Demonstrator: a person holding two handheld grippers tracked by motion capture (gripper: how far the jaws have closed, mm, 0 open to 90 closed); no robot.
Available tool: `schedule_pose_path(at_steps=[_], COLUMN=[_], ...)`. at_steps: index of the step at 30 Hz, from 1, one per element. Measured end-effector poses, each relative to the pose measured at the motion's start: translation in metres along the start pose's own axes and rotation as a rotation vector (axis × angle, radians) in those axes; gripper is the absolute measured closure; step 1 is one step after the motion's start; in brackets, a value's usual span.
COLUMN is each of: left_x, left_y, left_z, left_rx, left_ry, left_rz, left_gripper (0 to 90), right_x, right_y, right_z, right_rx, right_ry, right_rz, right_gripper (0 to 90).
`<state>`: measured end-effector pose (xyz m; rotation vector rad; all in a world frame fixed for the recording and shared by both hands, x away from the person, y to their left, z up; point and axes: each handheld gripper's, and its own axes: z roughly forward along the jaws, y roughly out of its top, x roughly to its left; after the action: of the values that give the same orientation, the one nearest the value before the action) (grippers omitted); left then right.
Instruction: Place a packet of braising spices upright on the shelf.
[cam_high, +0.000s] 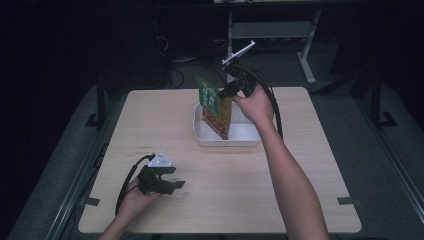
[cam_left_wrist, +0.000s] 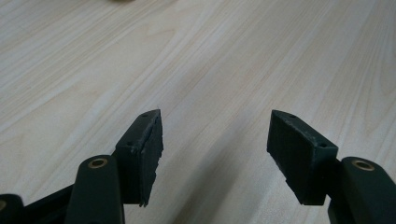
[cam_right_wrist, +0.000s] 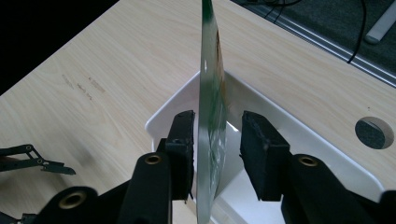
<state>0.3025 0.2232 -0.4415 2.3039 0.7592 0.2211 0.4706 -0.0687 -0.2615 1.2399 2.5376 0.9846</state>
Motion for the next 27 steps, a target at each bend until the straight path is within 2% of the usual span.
schedule_pose_path(at_steps=[14,27], left_x=[0.0,-0.002], left_y=[0.0,0.001], left_z=[0.0,0.001], left_rx=[0.002,0.003], left_ry=[0.002,0.0], left_rz=[0.001,0.005], left_gripper=[35.6,35.6], right_x=[-0.01,-0.012], right_y=[-0.017,-0.034], right_z=[-0.012,-0.021], right_rx=[-0.004,-0.015], right_ry=[0.0,0.026], right_rz=[0.019,0.02], right_gripper=[60.1,55.9])
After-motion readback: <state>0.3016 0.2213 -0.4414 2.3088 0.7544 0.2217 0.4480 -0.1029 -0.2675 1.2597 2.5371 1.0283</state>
